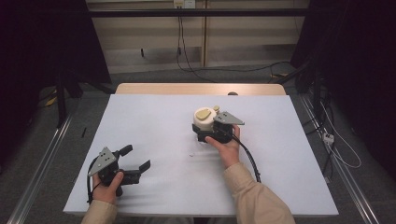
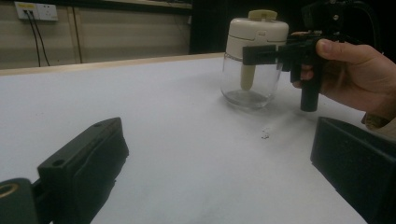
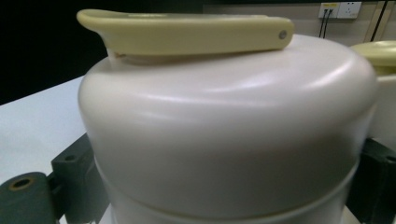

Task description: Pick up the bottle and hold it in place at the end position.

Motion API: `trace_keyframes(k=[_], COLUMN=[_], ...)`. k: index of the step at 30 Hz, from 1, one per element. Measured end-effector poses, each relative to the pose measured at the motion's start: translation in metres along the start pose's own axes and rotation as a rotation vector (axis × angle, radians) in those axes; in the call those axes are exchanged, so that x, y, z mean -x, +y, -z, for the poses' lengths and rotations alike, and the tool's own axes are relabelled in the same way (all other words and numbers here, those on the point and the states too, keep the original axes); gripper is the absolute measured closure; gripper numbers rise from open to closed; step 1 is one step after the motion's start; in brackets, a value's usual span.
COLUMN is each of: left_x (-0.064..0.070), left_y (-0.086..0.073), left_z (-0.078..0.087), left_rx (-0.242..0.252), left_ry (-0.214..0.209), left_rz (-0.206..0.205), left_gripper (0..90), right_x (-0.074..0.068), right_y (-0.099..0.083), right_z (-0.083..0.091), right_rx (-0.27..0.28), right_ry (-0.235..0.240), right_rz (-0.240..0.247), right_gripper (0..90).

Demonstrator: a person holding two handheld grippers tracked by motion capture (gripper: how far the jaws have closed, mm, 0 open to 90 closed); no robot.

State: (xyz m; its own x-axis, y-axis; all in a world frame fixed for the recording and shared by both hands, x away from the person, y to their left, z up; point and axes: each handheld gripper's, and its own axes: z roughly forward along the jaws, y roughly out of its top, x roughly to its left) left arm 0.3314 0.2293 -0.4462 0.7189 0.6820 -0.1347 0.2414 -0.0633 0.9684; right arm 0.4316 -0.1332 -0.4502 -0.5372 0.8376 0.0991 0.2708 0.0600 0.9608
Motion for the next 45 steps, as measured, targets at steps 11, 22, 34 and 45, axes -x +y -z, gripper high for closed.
trace_keyframes(k=[11, 22, 34, 45], left_x=[0.0, 0.0, 0.001, 0.002], left_y=[0.0, 0.0, 0.0, 0.002], left_z=[-0.001, 0.001, -0.005, -0.009], left_rx=[-0.002, 0.002, 0.002, 0.002], left_ry=[-0.003, 0.003, 0.016, 0.008], left_rz=[0.0, 0.002, 0.006, 0.008], left_gripper=[3.0, 3.0, 2.9, 2.9], right_x=[-0.006, -0.006, -0.006, -0.004], right_y=[-0.002, -0.004, -0.005, -0.007], right_z=[-0.006, -0.008, -0.01, -0.006], right_rx=[-0.009, -0.017, -0.015, -0.024], right_ry=[0.007, 0.006, 0.011, 0.022], right_rz=[0.019, 0.019, 0.023, 0.022], right_gripper=[6.9, 6.8, 6.8, 6.7])
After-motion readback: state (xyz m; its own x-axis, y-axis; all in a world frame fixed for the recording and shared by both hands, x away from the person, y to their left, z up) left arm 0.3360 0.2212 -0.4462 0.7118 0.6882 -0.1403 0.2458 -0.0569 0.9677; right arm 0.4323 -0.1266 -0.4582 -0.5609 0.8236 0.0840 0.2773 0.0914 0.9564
